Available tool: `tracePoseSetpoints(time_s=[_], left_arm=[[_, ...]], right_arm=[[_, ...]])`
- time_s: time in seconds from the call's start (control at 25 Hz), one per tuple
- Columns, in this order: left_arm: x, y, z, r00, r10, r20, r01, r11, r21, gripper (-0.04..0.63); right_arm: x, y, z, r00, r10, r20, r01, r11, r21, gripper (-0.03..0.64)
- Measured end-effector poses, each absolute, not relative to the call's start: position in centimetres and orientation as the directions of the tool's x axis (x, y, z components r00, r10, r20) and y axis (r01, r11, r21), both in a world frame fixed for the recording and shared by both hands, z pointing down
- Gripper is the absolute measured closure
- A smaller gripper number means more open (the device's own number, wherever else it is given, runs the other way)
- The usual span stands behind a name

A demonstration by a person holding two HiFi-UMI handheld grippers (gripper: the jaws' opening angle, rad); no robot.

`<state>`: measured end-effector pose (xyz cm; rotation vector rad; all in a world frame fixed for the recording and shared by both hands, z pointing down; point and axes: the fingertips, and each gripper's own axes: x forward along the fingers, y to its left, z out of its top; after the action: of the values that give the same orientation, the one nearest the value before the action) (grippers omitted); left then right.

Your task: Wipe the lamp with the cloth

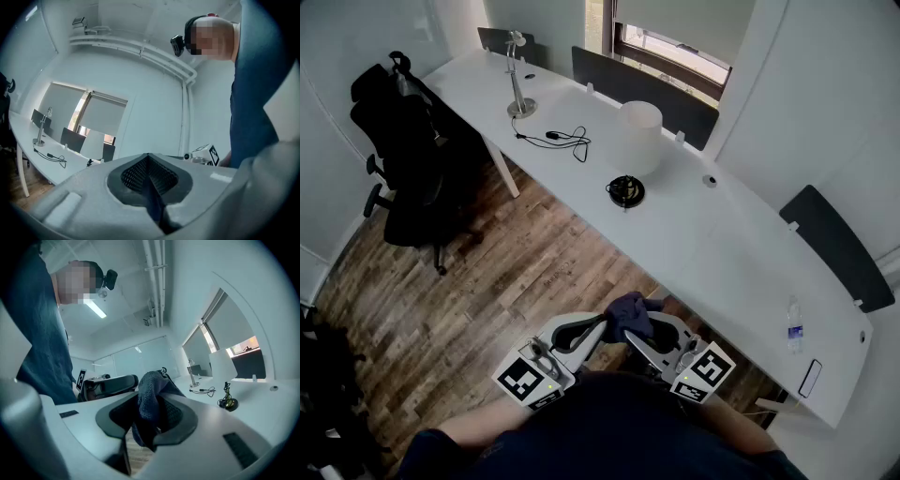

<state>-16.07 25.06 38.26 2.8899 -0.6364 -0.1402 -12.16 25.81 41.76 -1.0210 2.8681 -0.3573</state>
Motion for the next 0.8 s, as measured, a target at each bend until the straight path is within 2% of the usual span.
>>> tracePoseSetpoints(time_s=[0.12,0.28,0.8], left_arm=[[-16.1,25.0,37.6,0.906,-0.413,-0.093,-0.395,-0.903,0.168,0.589],[-16.3,24.9,38.3,0.906,-0.418,-0.061,-0.404,-0.899,0.170,0.589],[-16.8,23.5,39.0,0.907,-0.416,-0.069,-0.398,-0.898,0.188,0.589]], right_arm=[[-12.2,25.8,41.7,-0.775,-0.633,0.002,-0.614,0.751,-0.241,0.497],[-12.3,25.7,41.8,-0.773,-0.635,0.004,-0.617,0.749,-0.241,0.497],[-12.0,24.0,42.1,-0.750,-0.661,-0.013,-0.635,0.725,-0.267,0.497]])
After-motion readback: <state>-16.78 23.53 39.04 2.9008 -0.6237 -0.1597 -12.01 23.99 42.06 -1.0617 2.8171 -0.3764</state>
